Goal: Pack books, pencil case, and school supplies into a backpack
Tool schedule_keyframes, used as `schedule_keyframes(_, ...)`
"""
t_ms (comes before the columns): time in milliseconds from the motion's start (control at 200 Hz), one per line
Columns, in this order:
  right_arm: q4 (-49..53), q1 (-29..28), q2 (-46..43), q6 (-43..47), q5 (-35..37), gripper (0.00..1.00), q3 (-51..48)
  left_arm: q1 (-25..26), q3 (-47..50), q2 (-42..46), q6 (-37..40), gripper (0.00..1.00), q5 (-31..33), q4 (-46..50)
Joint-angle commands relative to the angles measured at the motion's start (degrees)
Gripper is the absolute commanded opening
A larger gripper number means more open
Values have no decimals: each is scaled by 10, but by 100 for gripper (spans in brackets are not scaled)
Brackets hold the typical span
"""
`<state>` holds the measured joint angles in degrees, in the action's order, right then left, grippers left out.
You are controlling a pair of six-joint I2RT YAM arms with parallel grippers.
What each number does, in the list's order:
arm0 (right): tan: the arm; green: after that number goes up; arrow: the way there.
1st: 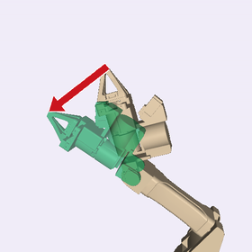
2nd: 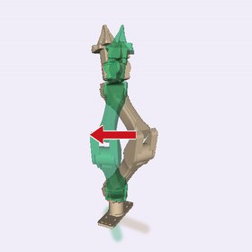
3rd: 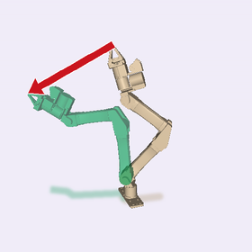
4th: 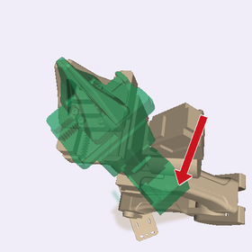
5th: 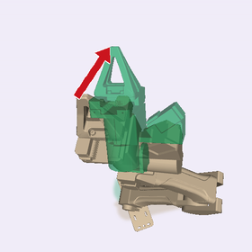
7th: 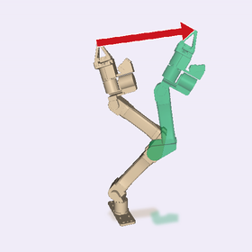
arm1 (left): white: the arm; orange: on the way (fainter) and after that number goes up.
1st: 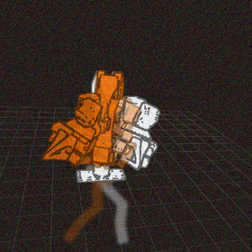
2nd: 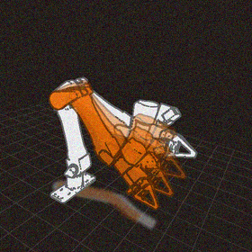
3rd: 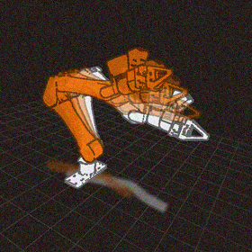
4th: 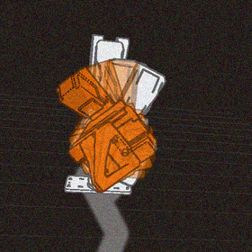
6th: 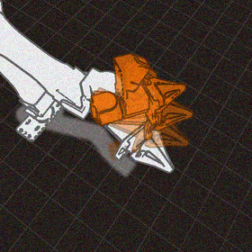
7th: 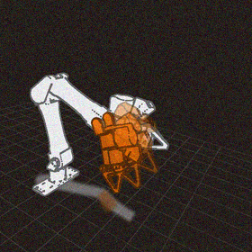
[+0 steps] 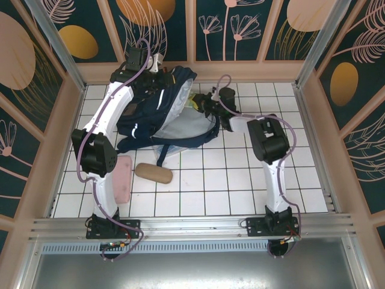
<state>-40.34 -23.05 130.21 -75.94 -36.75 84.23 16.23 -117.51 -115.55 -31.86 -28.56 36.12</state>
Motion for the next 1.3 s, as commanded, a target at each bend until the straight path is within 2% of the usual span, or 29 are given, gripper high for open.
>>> schedule_keyframes(0, 37, -24, 51, -16, 23, 0, 102, 4, -11, 51, -13, 0, -49, -93)
schedule_keyframes(300, 163, -77, 188, -18, 45, 0, 343, 4, -7, 47, -15, 0, -51, -93)
schedule_keyframes(335, 181, -80, 196, -13, 43, 9, 363, 4, -8, 47, -14, 0, -51, -94)
schedule_keyframes(380, 204, -80, 201, -4, 38, 25, 380, 4, -8, 45, -13, 0, -51, -93)
schedule_keyframes(435, 232, -80, 195, 15, 32, 34, 387, 3, -9, 46, -10, 0, -49, -92)
schedule_keyframes(575, 300, -80, 157, 69, 38, 48, 372, 2, -7, 42, -8, 0, -47, -90)
schedule_keyframes(720, 373, -79, 126, 120, 41, 55, 373, 3, -7, 36, -8, 0, -48, -92)
schedule_keyframes(1011, 429, -71, 56, 168, 47, 61, 303, 3, 6, 32, -8, 0, -49, -98)
schedule_keyframes(1296, 386, -67, -83, 201, 72, 61, 105, 3, 37, 43, 11, 0, -26, -89)
